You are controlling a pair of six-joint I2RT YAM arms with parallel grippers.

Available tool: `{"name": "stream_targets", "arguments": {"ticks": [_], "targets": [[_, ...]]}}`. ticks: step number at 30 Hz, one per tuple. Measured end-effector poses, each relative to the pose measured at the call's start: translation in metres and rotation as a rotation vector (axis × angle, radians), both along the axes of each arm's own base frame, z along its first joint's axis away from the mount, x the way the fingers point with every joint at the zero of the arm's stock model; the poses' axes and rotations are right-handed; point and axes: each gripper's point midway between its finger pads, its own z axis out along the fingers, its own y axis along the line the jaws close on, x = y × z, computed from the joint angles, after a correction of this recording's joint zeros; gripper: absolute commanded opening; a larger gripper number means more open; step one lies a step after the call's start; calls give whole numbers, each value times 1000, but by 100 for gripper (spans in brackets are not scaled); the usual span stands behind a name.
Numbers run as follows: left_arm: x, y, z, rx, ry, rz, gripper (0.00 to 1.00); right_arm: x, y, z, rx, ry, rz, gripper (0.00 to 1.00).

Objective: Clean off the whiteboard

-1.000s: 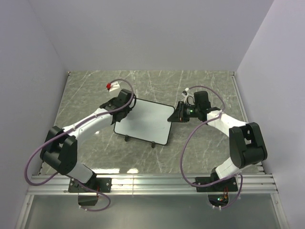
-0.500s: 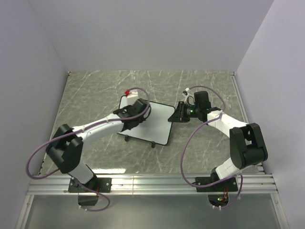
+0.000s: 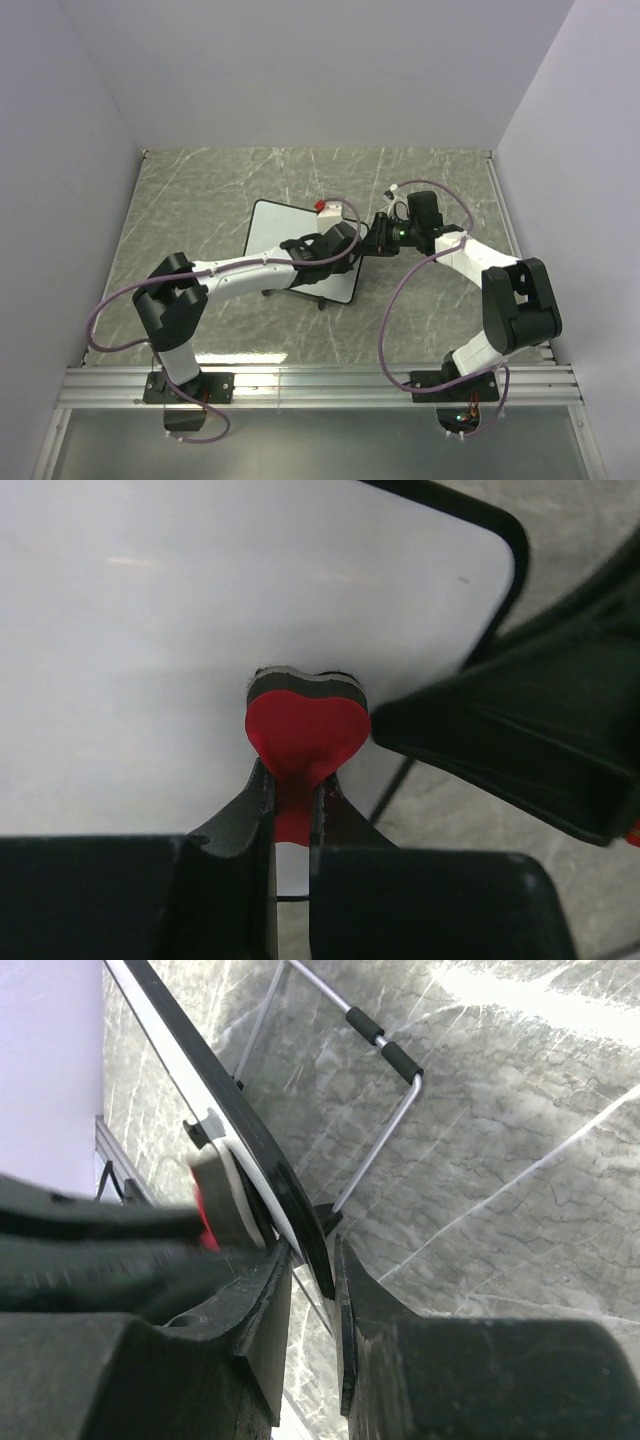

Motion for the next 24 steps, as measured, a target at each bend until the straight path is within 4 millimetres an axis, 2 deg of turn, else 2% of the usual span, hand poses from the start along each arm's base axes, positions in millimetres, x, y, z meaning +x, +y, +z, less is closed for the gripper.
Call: {"name": "stream_targets", "arguments": {"ticks": [6,16,20,24], "targets": [[-13,-25,-4,-51,14,-56,0,0,-1,-1,-3,4,-1,0],[-13,-25,-5,-37,5,-28,0,-1,-1,-1,-5,2,1,0],[-12,-13,-6,-41,10,-10,0,0,-1,0,-1,-2,5,0],[-9,16,-11,-33,25,27,0,0,0,0,0,-3,5,0]]}}
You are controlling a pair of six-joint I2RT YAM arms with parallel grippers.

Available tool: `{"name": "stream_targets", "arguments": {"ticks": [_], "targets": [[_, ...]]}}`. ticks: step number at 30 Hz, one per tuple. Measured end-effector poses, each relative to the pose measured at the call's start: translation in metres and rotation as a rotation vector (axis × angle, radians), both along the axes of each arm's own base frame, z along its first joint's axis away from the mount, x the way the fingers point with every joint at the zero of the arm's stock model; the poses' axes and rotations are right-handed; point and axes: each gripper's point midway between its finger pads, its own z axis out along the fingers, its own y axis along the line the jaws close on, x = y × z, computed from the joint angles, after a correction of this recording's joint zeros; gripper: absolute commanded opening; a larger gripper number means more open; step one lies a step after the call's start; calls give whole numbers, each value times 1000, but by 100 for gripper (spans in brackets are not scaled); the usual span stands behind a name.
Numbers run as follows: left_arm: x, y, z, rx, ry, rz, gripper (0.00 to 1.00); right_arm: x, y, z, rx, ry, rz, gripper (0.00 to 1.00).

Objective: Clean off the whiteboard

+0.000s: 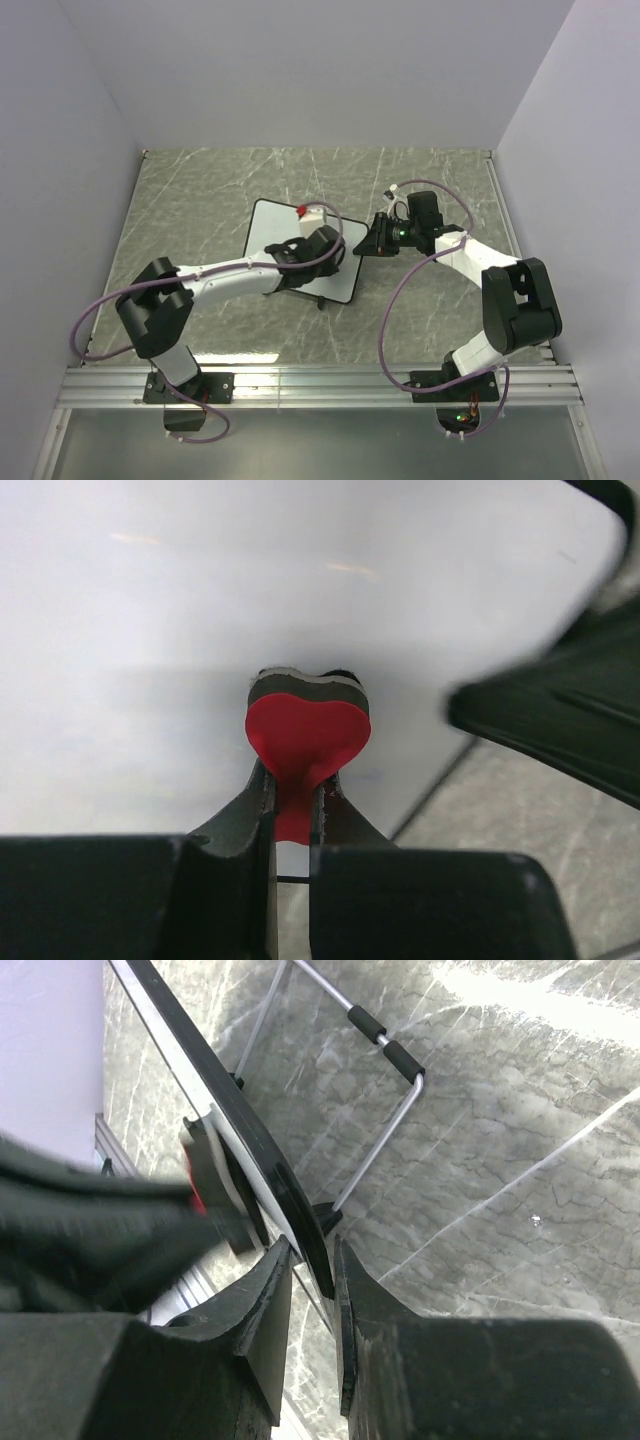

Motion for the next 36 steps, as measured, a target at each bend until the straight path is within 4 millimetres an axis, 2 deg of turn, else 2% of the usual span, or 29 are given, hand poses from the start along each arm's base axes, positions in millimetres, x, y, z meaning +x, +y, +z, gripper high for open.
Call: {"name": "stream_targets", "arguments": {"ticks": [5,13,17,20,24,28,36], "targets": [[24,49,5,10,-2,101,0,-1,1,1,2,0,4,0],[86,146,22,57,-35,293,0,-4,3,3,4,0,10,0],[105,191,22,92,-37,375,0,-4,2,5,-2,-3,6,0],[110,206,21,107,-35,386,0,-5,1,5,-8,-2,4,0],[107,192,21,87,-26,312,0,-7,0,5,-16,2,0,0],[96,158,23,58,-30,218,0,-7,-1,4,-20,6,-3,0],[40,33,20,4,-25,-59,0,-7,-2,4,-22,14,-12,0]]}}
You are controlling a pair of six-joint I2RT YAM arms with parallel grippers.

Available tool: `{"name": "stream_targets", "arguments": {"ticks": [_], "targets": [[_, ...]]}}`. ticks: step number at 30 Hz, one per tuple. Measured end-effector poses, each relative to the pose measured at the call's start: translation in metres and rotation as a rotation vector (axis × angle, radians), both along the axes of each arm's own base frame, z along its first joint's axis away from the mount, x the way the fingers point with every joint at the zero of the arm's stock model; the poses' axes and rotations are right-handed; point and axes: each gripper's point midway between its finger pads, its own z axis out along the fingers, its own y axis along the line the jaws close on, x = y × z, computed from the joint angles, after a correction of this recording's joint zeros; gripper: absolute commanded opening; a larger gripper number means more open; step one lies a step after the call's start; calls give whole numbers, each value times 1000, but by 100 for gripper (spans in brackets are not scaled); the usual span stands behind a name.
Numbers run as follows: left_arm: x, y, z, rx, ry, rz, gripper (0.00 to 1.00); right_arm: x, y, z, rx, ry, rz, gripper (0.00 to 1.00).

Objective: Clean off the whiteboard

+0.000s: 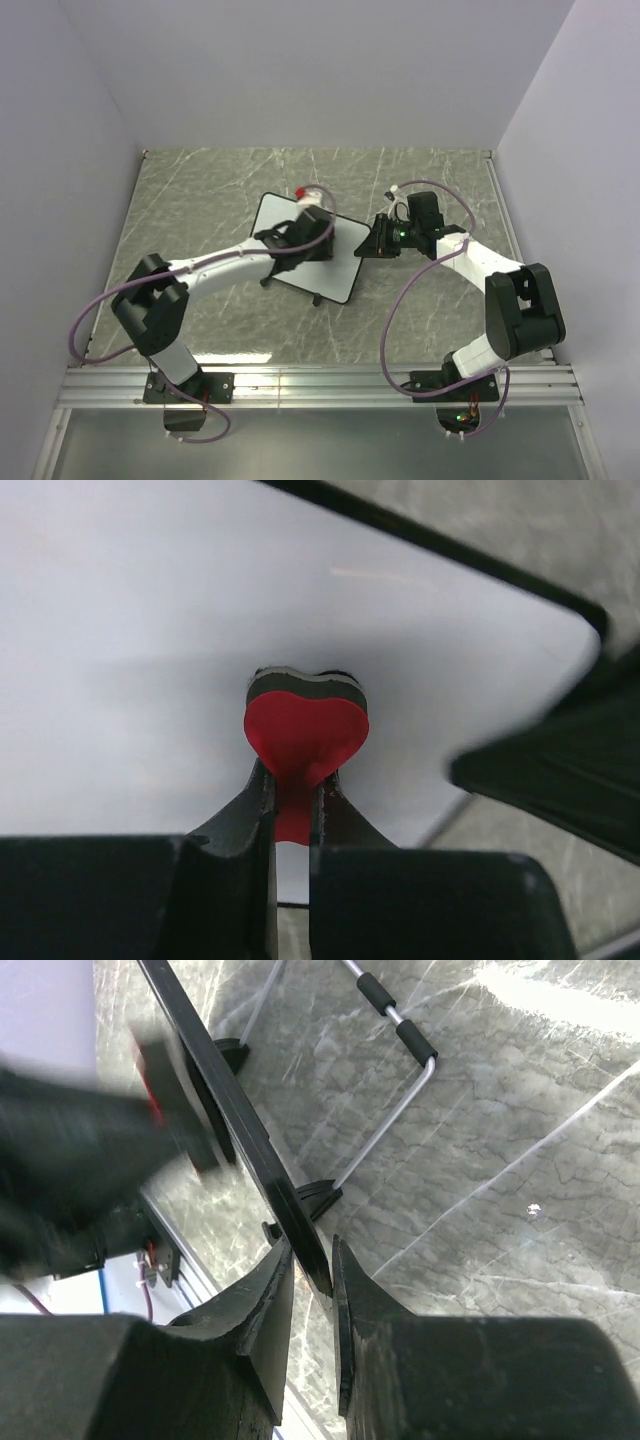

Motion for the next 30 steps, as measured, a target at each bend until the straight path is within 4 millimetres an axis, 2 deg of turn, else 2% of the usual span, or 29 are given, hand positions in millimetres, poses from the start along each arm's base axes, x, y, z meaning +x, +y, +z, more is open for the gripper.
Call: {"name": "stream_targets", "arguments": {"ticks": [4,8,15,23,30], "targets": [[-30,-47,-5,-18,9,-102,0,0,0,0,3,6,-3,0],[-50,-69,-12,-19,16,-147,0,0,0,0,3,14,-7,0],[-53,-73,-14,-10,-4,-96,0,2,0,0,-12,39,3,0],[-51,-63,-14,52,-34,-29,0,1,1,3,-16,44,10,0],[-56,-65,-18,61,-40,-19,0,2,2,3,-13,54,4,0]]}}
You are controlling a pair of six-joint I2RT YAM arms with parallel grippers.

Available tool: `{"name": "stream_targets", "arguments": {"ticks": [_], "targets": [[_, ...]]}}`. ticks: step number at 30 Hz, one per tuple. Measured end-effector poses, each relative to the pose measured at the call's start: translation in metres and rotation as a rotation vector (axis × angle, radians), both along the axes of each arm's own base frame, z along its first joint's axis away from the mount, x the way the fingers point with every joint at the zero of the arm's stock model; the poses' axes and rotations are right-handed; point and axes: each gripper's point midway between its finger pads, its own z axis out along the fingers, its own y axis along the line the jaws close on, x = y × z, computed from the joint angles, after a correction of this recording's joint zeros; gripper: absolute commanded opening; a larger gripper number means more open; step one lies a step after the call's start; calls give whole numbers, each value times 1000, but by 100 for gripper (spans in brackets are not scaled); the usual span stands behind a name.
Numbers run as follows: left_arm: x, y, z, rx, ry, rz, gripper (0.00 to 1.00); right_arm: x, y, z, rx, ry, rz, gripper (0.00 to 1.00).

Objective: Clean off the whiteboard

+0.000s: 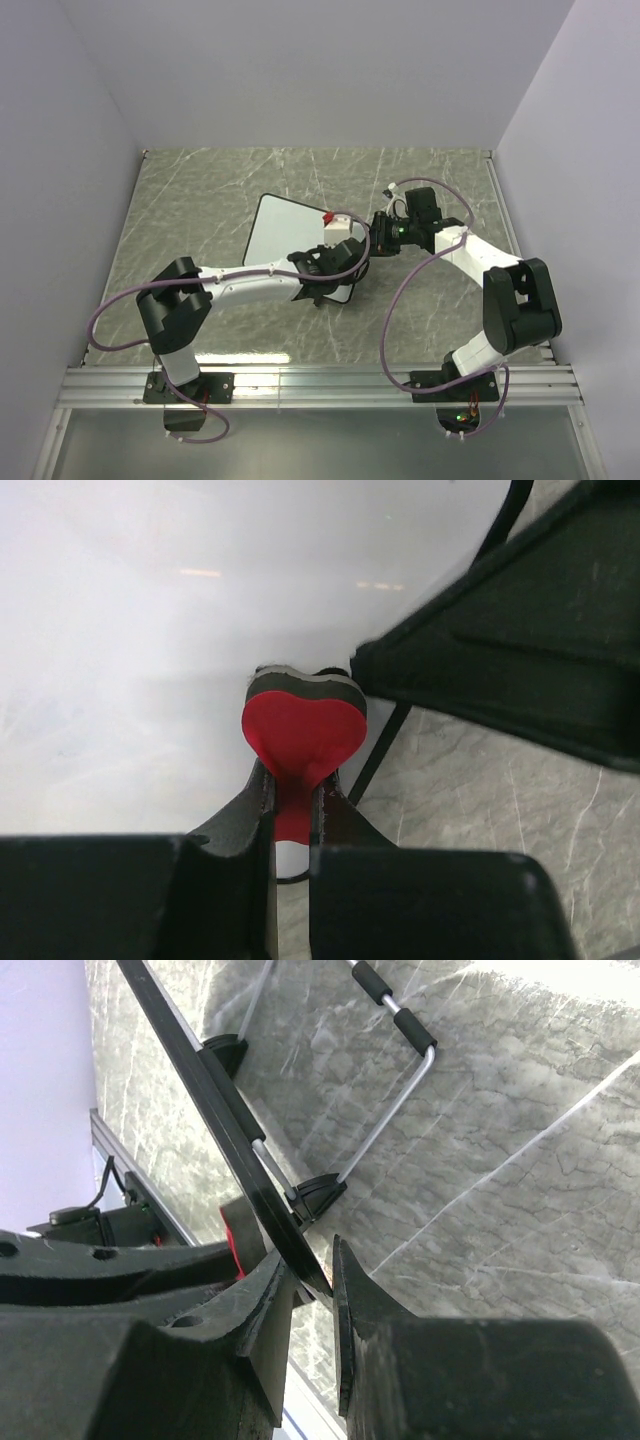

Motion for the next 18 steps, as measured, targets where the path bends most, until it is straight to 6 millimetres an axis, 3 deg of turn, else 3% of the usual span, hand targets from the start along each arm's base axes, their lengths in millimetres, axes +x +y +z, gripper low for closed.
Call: {"name": "stream_targets", "arguments": {"ticks": [9,14,18], "targets": [[-13,-1,-10,17,17,-14,0,1,1,1,-1,11,-1,0],[-6,5,-10,23,26,-4,0,3,2,1,-2,2,-1,0],[12,16,-6,23,28,28,0,7,1,1,-11,-15,-13,0]]}}
